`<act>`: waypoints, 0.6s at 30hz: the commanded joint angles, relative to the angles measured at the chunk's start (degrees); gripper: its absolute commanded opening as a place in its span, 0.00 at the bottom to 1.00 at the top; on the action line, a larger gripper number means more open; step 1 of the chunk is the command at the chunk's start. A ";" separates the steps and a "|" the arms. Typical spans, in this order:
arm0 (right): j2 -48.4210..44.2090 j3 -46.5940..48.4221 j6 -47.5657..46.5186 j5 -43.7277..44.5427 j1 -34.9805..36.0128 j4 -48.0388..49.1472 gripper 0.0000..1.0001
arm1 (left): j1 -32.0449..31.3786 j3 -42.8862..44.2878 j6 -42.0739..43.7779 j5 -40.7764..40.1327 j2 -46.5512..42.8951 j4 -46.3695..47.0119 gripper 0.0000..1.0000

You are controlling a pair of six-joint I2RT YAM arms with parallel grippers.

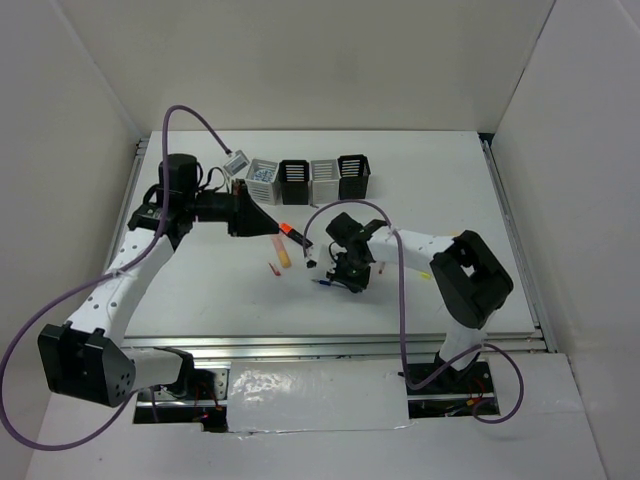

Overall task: Sort the stationery into containers
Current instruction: Pick up the pen from the center of the board.

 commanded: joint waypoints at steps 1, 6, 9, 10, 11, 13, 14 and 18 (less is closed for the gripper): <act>-2.90 -0.51 0.03 -5.48 -1.61 -1.09 0.00 | 2.66 0.46 3.45 2.46 -1.76 -2.77 0.00; -13.79 5.90 3.53 -14.46 -5.31 -7.69 0.00 | 7.68 -2.85 5.66 1.58 -2.55 -4.91 0.00; -18.03 9.59 8.36 -19.56 -6.02 -8.94 0.00 | 7.77 -6.54 5.05 0.43 -3.69 -1.66 0.00; -18.91 10.39 9.77 -20.44 -5.84 -9.03 0.00 | 7.69 -7.52 4.08 0.70 -3.87 -0.34 0.00; -19.79 11.10 12.22 -22.28 -5.58 -8.94 0.00 | 7.60 -8.22 3.38 0.87 -4.22 0.98 0.00; -21.55 12.59 15.39 -23.52 -4.53 -9.11 0.00 | 7.42 -10.51 1.09 1.57 -5.10 4.76 0.00; -22.43 13.38 16.28 -24.48 -4.35 -9.20 0.00 | 7.42 -11.91 0.13 2.45 -5.28 7.81 0.00; -24.37 13.48 19.18 -26.16 -3.38 -8.77 0.00 | 7.33 -12.36 -5.05 3.24 -3.35 10.29 0.00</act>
